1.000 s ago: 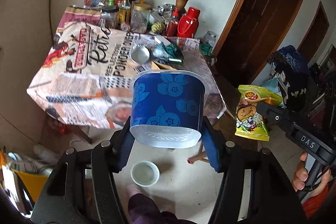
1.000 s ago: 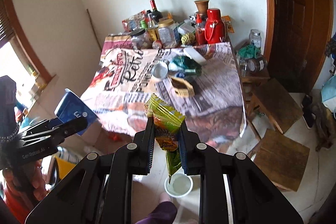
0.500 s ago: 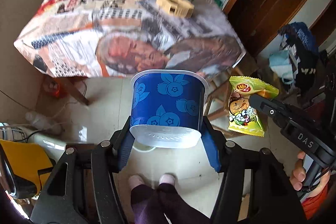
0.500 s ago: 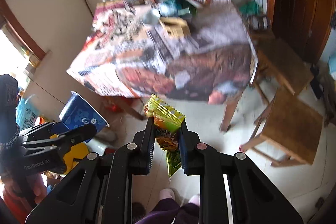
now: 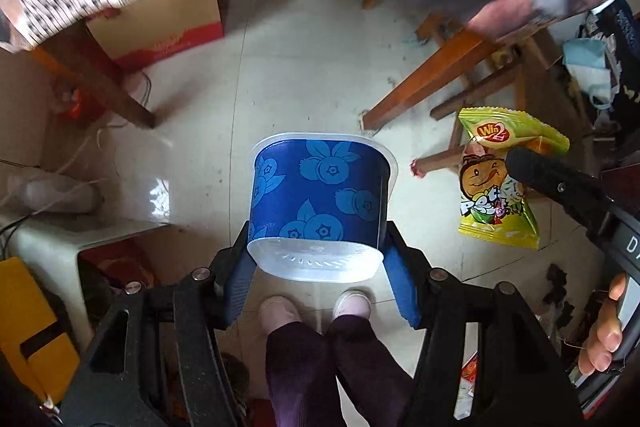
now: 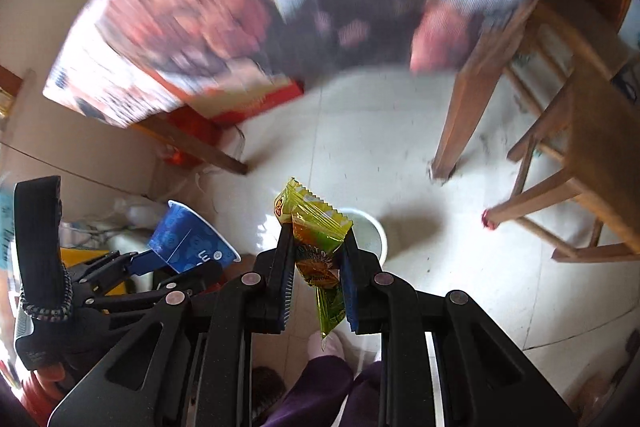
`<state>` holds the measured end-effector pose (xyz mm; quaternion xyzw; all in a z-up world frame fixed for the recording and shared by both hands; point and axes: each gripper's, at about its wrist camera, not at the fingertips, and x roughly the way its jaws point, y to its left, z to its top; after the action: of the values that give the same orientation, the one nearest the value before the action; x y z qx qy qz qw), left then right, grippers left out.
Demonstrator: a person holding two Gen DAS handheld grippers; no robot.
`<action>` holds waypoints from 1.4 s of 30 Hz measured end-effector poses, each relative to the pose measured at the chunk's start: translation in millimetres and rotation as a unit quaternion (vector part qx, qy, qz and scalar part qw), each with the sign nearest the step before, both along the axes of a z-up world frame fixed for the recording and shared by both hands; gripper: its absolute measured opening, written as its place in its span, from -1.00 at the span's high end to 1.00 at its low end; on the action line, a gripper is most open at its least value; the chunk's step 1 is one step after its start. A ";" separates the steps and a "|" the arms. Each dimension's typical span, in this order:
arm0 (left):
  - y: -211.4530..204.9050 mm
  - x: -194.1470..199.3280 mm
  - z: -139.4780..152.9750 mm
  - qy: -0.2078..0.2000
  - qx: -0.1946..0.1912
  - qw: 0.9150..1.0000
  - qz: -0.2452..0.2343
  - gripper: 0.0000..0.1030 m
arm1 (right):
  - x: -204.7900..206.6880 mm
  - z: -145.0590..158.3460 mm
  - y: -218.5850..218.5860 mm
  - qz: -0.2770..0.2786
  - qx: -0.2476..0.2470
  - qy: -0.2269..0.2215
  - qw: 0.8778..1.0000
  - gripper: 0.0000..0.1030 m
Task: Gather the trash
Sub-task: 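Carry the blue cup and yellow wrapper down over the white bucket with both grippers, then open both grippers to drop the cup and wrapper into the bucket, then raise both grippers back toward the table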
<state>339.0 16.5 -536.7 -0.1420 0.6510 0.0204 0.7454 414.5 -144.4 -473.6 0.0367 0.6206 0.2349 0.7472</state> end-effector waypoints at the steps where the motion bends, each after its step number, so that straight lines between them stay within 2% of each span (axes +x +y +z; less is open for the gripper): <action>1: 1.4 2.2 -19.9 0.013 -0.008 1.000 -0.003 -0.15 | 0.9 -16.2 3.1 0.003 -0.003 0.009 1.000 0.63; 3: 1.8 2.9 -53.2 0.026 -0.016 1.000 -0.007 -0.15 | 3.2 -47.6 9.4 0.008 -0.003 0.025 1.000 0.63; 7: -0.3 4.0 -121.2 0.047 -0.037 0.998 -0.010 -0.15 | 8.1 -102.5 22.4 0.022 -0.012 0.028 0.999 0.63; 14: 5.7 7.3 -221.2 0.088 -0.062 0.994 0.000 -0.15 | 15.7 -180.5 38.9 0.044 -0.031 0.038 0.998 0.63; 17: 8.0 7.7 -251.2 0.102 -0.073 0.992 0.004 -0.15 | 15.7 -207.2 41.6 0.054 -0.037 0.046 0.997 0.63; 22: 9.7 5.0 -282.0 0.116 -0.074 0.991 0.004 -0.16 | 14.8 -234.3 47.4 0.061 -0.032 0.065 0.995 0.59; 23: 10.1 4.2 -287.5 0.121 -0.076 0.990 0.007 -0.16 | 14.6 -239.4 49.1 0.065 -0.036 0.076 0.994 0.54; 25: 8.1 5.7 -298.1 0.126 -0.078 0.989 0.008 -0.16 | 13.4 -241.6 48.9 0.065 -0.046 0.075 0.994 0.21; 27: 8.4 4.5 -301.9 0.128 -0.070 0.989 0.007 -0.16 | 12.3 -239.7 47.8 0.063 -0.050 0.066 0.995 0.04; 30: 11.1 2.7 -296.0 0.125 -0.070 0.990 0.012 -0.16 | 12.3 -234.1 45.4 0.058 -0.053 0.063 0.995 0.04; 34: 16.3 1.2 -270.5 0.117 -0.061 0.991 0.016 -0.16 | 9.8 -206.9 41.4 0.049 -0.053 0.061 0.996 0.04; 37: 20.1 -0.3 -236.0 0.107 -0.049 0.993 0.015 -0.16 | 6.8 -177.4 40.9 0.045 -0.051 0.056 0.996 0.04; 42: 30.5 0.1 -160.4 0.083 -0.030 0.996 0.015 -0.16 | 3.5 -123.6 47.7 0.046 -0.047 0.048 0.997 0.04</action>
<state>339.1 47.0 -697.0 -0.1713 0.7084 0.0237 0.6843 417.9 -96.6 -597.2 -0.0162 0.6669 0.2372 0.7062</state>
